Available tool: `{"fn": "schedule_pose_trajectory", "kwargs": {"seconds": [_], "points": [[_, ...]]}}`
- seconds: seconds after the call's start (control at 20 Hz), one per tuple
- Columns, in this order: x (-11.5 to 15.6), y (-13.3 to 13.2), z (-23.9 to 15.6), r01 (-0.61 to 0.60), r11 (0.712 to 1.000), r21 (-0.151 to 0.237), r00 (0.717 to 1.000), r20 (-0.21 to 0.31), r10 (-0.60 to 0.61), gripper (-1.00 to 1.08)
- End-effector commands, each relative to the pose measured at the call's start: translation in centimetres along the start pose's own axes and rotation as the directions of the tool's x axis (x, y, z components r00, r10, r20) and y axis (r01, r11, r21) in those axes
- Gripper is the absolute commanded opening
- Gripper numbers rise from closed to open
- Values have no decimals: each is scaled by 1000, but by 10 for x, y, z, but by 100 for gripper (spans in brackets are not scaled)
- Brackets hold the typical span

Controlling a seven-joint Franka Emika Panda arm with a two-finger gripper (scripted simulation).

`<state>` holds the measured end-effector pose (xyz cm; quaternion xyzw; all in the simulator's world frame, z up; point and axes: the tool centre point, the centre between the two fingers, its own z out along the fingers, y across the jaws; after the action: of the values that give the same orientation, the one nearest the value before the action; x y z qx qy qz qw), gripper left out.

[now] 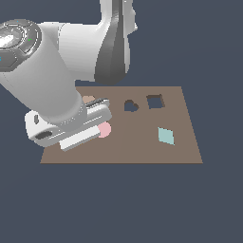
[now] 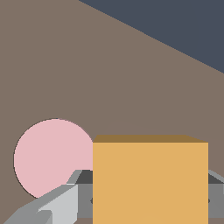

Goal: Insert a designated object into the corresponding slot on a board.

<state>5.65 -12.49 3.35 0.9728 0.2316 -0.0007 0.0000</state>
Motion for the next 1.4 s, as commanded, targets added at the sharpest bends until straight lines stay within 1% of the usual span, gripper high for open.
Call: {"fn": "schedule_pose_trajectory", "kwargs": {"seconds": [0.0, 0.15, 0.3, 0.45, 0.55, 0.65, 0.75, 0.95, 1.1, 1.2, 1.35], "points": [[12, -17, -1, 77, 997, 0, 997, -1, -77, -100], [25, -42, -2, 189, 982, -1, 982, -1, -189, -100], [35, -70, -2, 304, 953, -1, 953, -1, -304, -100], [43, -100, -3, 419, 908, -1, 908, -1, -419, -100], [45, -122, -4, 494, 870, -2, 870, -1, -494, -100], [46, -144, -4, 567, 824, -2, 824, -1, -567, -100], [45, -166, -5, 637, 771, -2, 771, -1, -637, -100], [36, -210, -6, 762, 648, -2, 648, 0, -762, -100], [27, -236, -6, 826, 563, -2, 563, 0, -826, -100], [21, -249, -6, 858, 514, -2, 514, 0, -858, -100], [12, -265, -7, 891, 453, -1, 453, 1, -891, -100]]}}
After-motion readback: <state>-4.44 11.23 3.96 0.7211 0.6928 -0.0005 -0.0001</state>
